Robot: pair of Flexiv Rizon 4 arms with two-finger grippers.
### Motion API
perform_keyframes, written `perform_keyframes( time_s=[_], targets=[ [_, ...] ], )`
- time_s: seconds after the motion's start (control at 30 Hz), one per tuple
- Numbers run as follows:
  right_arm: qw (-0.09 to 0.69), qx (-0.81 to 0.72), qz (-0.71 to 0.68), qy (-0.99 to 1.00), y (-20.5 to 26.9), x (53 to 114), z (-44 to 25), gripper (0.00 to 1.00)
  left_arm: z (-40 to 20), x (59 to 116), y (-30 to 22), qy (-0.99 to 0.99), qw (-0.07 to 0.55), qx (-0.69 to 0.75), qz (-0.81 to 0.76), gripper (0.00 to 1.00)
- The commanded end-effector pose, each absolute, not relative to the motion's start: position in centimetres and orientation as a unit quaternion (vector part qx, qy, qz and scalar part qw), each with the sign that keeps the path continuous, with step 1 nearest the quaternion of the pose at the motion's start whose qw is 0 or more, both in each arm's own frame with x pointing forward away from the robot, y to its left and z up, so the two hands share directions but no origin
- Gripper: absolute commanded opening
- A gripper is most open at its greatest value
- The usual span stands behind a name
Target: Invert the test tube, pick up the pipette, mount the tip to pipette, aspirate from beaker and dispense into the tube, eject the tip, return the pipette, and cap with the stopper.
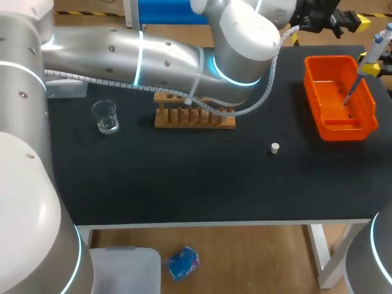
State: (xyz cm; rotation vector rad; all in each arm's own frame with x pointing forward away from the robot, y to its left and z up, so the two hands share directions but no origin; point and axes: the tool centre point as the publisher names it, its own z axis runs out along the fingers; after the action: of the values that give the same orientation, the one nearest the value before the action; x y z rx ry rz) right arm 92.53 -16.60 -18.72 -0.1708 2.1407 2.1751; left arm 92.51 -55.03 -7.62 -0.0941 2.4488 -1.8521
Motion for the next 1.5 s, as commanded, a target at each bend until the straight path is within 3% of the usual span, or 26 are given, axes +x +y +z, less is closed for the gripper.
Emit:
perform_keyframes(
  time_s=[0.03,1.5],
  targets=[
    [0.043,-0.056,0.71,0.701,-16.6,92.5,-18.6,0.0,-7.9,92.4,-55.8,0.792,0.037,-0.03,-0.608,0.0],
    [0.043,-0.056,0.71,0.701,-16.6,92.5,-18.6,0.0,-9.5,91.5,-57.5,0.786,0.023,-0.027,-0.618,0.0]
  ],
)
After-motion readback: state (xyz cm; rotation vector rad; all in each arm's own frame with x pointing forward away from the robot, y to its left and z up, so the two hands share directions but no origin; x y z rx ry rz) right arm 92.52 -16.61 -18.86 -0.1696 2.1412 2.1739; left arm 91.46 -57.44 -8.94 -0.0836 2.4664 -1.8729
